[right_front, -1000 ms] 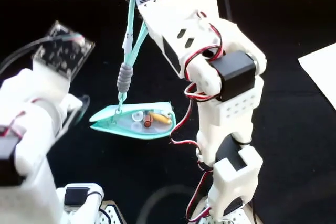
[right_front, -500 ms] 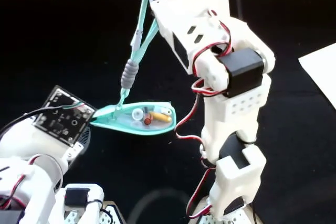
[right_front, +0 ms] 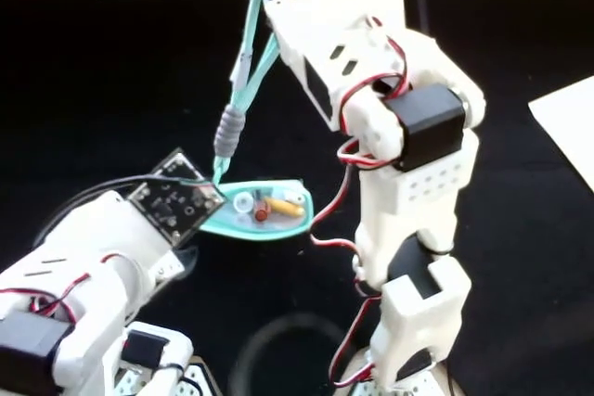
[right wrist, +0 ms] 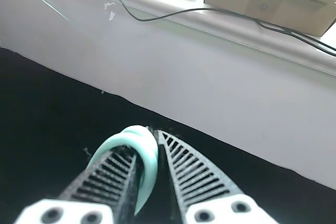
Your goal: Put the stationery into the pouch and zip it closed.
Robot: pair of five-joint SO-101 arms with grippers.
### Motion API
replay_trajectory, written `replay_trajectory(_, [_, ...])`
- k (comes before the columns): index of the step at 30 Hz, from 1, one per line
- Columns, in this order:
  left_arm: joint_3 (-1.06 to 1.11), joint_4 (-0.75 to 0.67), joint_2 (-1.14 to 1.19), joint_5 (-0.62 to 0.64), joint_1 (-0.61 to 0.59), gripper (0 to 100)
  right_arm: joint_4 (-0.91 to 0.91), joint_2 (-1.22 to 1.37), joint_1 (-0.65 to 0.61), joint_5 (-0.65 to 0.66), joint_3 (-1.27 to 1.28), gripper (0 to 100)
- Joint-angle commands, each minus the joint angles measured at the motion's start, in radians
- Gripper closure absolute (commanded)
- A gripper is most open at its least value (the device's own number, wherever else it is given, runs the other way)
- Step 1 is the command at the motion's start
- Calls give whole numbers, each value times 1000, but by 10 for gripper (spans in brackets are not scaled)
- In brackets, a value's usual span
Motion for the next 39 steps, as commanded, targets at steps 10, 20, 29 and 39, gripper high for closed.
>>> replay_trajectory(10, [15, -158, 156, -97, 58, 797, 50, -7, 4, -9, -28, 991])
replay_trajectory(20, [16, -155, 223, -3, 222, 797, 104, -4, -59, -8, -28, 991])
replay_trajectory(29, [68, -153, 222, 141, 387, 848, 110, -4, -54, -11, -28, 991])
replay_trajectory(39, [91, -259, 216, 399, 484, 993, 111, -2, -16, -12, -21, 991])
